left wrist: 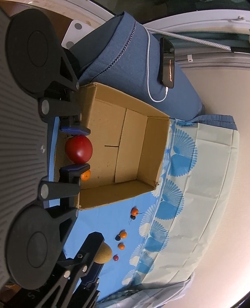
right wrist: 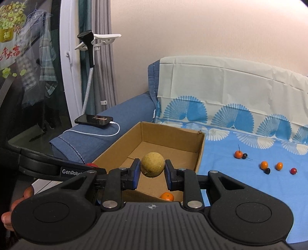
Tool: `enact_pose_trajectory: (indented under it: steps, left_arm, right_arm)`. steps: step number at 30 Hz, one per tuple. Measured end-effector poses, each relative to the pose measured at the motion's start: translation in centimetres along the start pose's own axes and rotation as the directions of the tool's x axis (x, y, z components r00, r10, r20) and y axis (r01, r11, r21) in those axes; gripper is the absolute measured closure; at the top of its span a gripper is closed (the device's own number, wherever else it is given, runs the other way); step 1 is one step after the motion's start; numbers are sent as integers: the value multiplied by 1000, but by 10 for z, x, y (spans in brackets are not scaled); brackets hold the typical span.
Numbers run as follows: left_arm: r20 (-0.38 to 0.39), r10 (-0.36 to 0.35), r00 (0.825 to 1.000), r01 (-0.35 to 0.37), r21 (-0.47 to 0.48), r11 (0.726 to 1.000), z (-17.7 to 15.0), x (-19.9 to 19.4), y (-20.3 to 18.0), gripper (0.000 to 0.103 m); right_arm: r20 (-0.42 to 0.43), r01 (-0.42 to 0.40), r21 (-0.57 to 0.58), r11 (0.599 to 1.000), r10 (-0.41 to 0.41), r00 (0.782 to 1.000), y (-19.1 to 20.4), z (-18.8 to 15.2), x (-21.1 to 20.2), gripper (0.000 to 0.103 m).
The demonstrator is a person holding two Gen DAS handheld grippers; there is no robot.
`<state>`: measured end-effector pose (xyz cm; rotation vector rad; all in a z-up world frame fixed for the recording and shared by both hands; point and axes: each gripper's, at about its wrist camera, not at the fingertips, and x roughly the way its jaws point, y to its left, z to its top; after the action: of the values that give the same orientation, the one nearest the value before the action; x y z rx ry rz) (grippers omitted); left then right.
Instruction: Organize fruits
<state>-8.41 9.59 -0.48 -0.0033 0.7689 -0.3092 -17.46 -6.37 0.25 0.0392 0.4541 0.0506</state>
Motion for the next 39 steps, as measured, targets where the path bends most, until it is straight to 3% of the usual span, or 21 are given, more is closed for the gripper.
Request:
enact_pose_trajectory:
  steps: [24, 39]
  left_arm:
    - [-45, 15, 999, -16, -30, 999, 5, 22, 5, 68]
    - [-81, 128, 988, -130, -17, 991, 56, 74, 26, 68]
  right_arm:
    - [-63, 3, 12, 1000, -2, 998, -1, 2, 26, 76]
    - [-116, 11, 12, 1000, -9, 993, -10, 8, 77, 76]
